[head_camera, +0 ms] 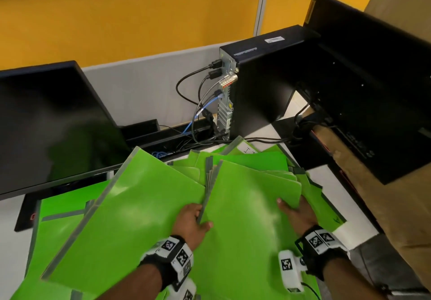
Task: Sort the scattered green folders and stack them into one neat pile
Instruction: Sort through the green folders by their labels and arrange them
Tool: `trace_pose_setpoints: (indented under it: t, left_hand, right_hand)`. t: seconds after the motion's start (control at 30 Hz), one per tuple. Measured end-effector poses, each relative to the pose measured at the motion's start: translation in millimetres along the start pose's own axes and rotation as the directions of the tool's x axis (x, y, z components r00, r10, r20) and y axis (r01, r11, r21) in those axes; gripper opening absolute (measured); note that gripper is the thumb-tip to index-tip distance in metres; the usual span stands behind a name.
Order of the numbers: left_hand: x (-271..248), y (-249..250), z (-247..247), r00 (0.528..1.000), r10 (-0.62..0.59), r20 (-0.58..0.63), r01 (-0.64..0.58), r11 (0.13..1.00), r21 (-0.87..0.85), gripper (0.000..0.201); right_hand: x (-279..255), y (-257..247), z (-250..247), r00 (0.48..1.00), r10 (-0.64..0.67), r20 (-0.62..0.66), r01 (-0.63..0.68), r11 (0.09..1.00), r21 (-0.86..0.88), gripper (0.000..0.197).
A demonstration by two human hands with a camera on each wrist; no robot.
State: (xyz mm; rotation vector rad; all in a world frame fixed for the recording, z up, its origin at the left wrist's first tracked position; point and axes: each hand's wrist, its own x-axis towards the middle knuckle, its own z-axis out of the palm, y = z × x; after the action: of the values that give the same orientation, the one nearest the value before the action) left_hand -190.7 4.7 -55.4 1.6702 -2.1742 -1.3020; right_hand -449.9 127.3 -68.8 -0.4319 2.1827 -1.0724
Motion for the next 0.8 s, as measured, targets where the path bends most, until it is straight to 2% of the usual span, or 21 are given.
trace_pose_setpoints:
  t: [0.1,0.17,0.23,0.27,0.3,0.33,0.37,0.43,0.53,0.6,0.67,0.73,0.8]
  left_hand:
    - [0.8,-7.4,-16.3,0.992,0.124,-0.025,-0.111,0.949,0.294,0.051]
    - [3.8,-10.8,-51.8,0.947,0.261,-0.188,-0.142,0.863,0.484,0.047]
    - [6.0,-21.5,-94.6,0.856,0.300,-0.422,-0.034,0.846,0.532,0.052]
    - [4.7,-30.3,-112.4,0.811,0.260,-0.524,0.052,0.860,0.508,0.060]
    - [1.2,-40.7,-125.7,0.785,0.180,-0.593,0.155,0.870,0.469,0.070]
    - [-3.2,-51.2,-135.1,0.776,0.081,-0.625,0.248,0.872,0.421,0.080]
    - [-7.2,-60.8,-141.2,0.779,-0.020,-0.626,0.322,0.871,0.372,0.089]
    - [-11.0,-84.0,-144.9,0.812,-0.212,-0.544,0.403,0.878,0.259,0.097]
    - [-17.9,-101.3,-142.8,0.876,-0.360,-0.321,0.438,0.872,0.217,0.084]
    - [-21.8,-99.9,-143.8,0.901,-0.351,-0.256,0.410,0.883,0.229,0.068]
    - [-25.6,-88.0,-153.8,0.917,-0.291,-0.273,0.336,0.932,0.134,0.057]
    - [-34.6,-66.2,-174.0,0.934,-0.171,-0.313,0.213,0.971,0.105,0.042]
    - [-47.3,-40.8,-195.3,0.935,-0.031,-0.353,0.096,0.981,0.166,0.027]
  right_hand:
    - [3.8,3.3,0.5,1.000,-0.011,-0.006,0.011,1.000,0.000,0.053]
    - [7.7,6.5,-1.7,1.000,-0.001,-0.002,0.001,1.000,-0.026,0.067]
    - [14.8,13.5,-4.9,1.000,0.007,-0.003,-0.007,0.997,-0.082,0.088]
    - [15.4,13.4,-7.7,1.000,0.000,-0.001,0.000,0.996,-0.090,0.085]
    - [15.8,13.4,-11.3,1.000,-0.016,0.001,0.016,0.995,-0.094,0.072]
    - [14.5,11.5,-15.6,0.999,-0.032,-0.009,0.031,0.995,-0.095,0.058]
    - [12.5,8.8,-20.3,0.999,-0.048,-0.019,0.046,0.995,-0.091,0.048]
    - [12.7,9.8,-29.8,0.997,-0.064,-0.033,0.061,0.994,-0.089,0.040]
    - [14.3,13.6,-43.1,0.993,-0.099,-0.072,0.092,0.991,-0.093,0.045]
    - [12.9,14.4,-53.4,0.991,-0.098,-0.093,0.089,0.992,-0.089,0.047]
    - [14.1,15.5,-65.3,0.987,-0.108,-0.116,0.096,0.990,-0.107,0.047]
    - [16.6,18.8,-78.0,0.987,-0.110,-0.120,0.095,0.987,-0.126,0.048]
    - [17.7,20.0,-87.3,0.990,-0.091,-0.106,0.078,0.989,-0.124,0.045]
